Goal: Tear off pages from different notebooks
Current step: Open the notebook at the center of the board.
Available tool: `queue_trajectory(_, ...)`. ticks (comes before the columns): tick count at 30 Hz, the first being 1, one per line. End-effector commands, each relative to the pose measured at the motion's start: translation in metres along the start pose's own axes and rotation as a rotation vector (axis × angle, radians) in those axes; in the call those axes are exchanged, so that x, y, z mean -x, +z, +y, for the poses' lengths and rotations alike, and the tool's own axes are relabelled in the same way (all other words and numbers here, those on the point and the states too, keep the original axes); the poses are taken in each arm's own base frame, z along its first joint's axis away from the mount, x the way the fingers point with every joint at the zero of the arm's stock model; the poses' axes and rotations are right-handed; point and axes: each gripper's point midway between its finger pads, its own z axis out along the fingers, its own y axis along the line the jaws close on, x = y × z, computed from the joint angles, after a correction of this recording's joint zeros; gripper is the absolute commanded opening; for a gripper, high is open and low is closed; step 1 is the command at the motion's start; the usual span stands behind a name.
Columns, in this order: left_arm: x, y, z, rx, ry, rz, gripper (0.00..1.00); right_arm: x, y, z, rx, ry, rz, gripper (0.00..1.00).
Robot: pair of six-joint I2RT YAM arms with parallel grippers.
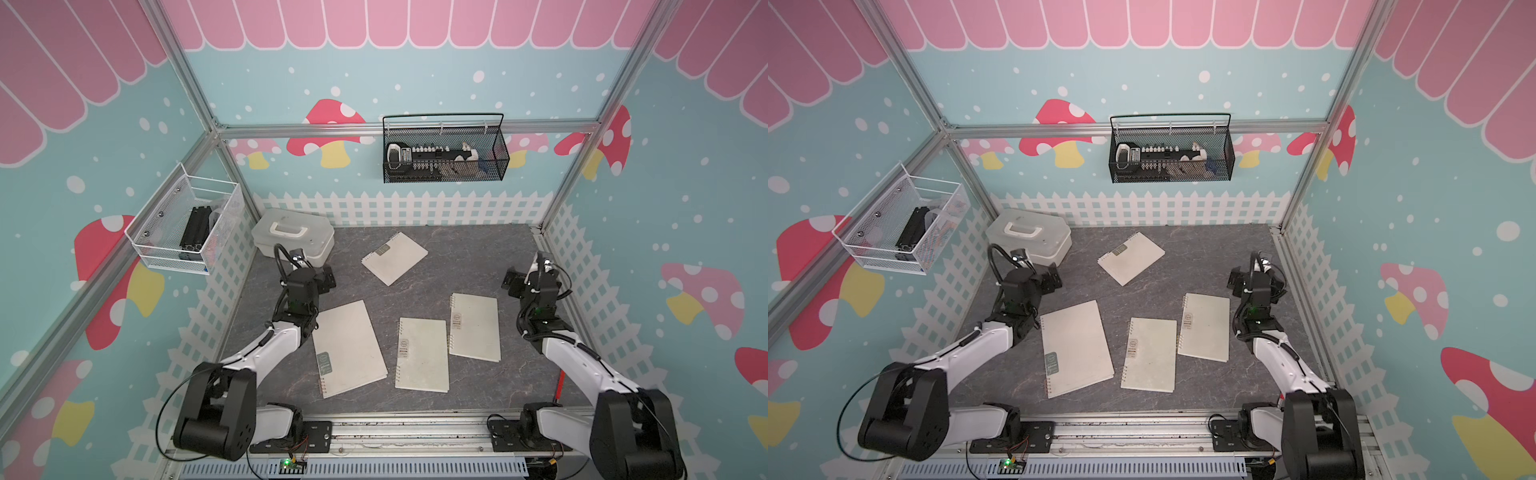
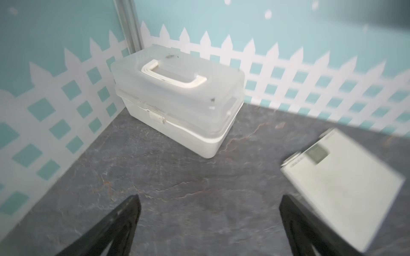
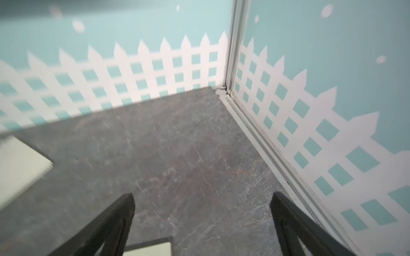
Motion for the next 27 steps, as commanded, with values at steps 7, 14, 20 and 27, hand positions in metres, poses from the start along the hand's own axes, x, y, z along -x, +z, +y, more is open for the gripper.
queue_trajectory(7, -0.134, -0.072, -0.171, -0.346, -0.033, 0.566, 0.99, -0.182, -0.048, 0.009, 0.125, 0.081, 0.705, 0.99)
queue_trajectory(14, -0.241, -0.084, -0.295, -0.501, 0.119, 0.826, 0.99, -0.221, -0.053, 0.021, 0.202, 0.131, 0.811, 0.95)
queue_trajectory(20, -0.285, -0.078, -0.335, -0.560, 0.116, 0.915, 0.99, -0.233, -0.047, 0.029, 0.234, 0.139, 0.845, 0.82)
queue_trajectory(27, -0.313, -0.069, -0.368, -0.632, 0.095, 0.972, 0.96, -0.240, -0.034, 0.045, 0.291, 0.160, 0.880, 0.53)
